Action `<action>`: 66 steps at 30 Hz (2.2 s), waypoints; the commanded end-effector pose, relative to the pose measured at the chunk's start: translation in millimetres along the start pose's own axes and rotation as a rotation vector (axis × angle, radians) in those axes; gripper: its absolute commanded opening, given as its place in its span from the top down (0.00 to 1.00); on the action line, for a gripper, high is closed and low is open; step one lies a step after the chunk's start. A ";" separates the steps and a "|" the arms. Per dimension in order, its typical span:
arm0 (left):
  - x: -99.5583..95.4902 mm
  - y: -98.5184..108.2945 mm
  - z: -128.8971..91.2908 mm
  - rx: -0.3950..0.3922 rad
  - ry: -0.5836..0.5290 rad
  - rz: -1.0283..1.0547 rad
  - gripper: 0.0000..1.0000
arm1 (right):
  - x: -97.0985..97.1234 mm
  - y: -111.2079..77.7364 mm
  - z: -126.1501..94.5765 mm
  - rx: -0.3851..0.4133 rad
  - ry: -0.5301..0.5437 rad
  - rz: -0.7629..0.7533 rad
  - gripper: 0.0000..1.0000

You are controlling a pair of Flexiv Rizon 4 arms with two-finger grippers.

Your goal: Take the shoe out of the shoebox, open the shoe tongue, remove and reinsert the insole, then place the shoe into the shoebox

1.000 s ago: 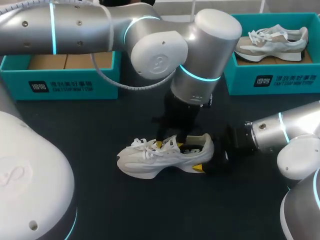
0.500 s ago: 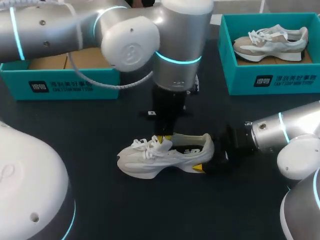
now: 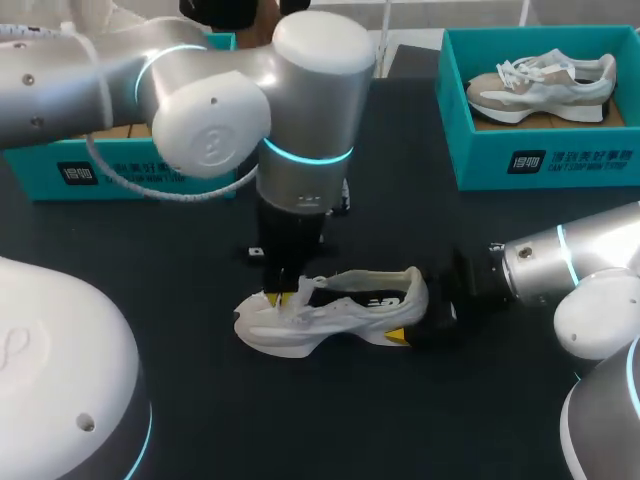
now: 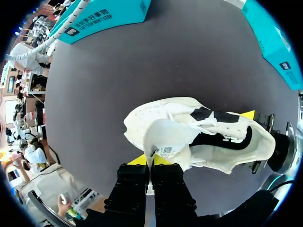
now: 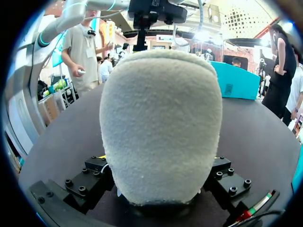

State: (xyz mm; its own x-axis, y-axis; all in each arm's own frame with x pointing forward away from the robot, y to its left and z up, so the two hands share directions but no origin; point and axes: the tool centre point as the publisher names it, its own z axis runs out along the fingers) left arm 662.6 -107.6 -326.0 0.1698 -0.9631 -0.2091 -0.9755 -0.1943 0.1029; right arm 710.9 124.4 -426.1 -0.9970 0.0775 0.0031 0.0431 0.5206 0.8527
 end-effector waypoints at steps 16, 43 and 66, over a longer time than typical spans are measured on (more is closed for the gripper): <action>-29.6 -25.7 60.2 -0.053 -0.038 -0.094 1.00 | 0.4 -3.7 6.8 0.004 -0.003 0.000 1.00; -32.1 -15.7 -14.1 0.065 0.067 0.013 0.00 | 0.4 -3.7 6.8 0.004 -0.003 0.000 1.00; 27.6 -8.1 -150.3 0.038 0.354 1.064 0.00 | 0.4 -3.7 6.8 0.004 -0.003 0.000 1.00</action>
State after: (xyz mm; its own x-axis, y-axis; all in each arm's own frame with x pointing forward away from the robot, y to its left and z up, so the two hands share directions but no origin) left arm 689.8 -155.3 -192.0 -0.3976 -0.9097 0.1194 -0.9175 0.3931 -0.0600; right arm 710.8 124.9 -426.2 -0.9969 0.0782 0.0029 0.0433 0.5205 0.8528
